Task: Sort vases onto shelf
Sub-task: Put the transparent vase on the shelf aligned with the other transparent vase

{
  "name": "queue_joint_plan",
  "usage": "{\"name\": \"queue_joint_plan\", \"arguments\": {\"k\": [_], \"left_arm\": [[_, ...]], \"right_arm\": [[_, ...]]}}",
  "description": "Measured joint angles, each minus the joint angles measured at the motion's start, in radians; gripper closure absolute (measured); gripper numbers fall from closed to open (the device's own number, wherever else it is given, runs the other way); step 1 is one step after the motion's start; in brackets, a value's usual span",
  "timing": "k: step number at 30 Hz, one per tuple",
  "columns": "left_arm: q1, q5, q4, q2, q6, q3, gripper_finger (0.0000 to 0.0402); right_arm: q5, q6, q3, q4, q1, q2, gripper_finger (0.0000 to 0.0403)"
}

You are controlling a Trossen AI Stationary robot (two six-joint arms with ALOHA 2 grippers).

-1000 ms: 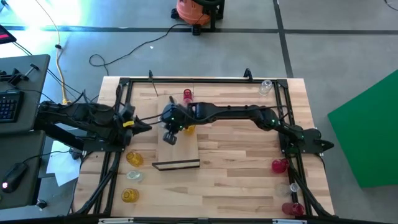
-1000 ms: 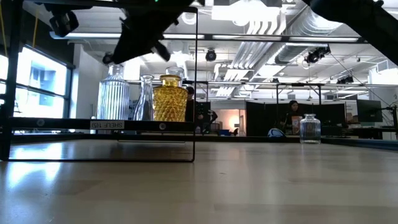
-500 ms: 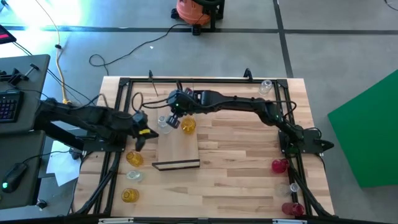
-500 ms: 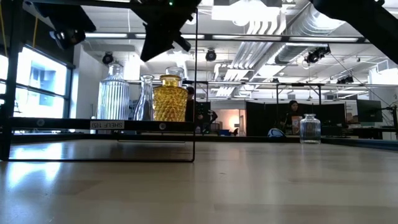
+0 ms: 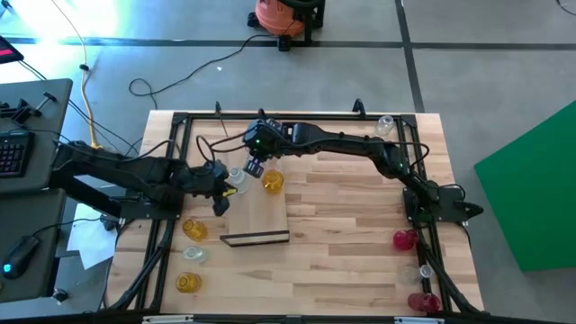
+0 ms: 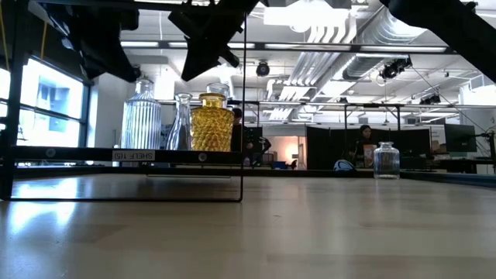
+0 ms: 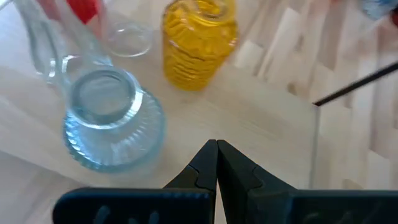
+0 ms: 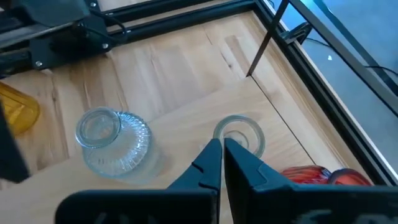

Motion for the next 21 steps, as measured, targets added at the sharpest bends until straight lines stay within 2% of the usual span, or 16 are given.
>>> {"name": "queue_joint_plan", "arguments": {"k": [21], "left_arm": [[0.203,0.007,0.037,0.021,0.076,0.000,0.0401]], "right_arm": [[-0.009,-0.063,0.000,0.001,0.001,-0.001,0.0403]]}}
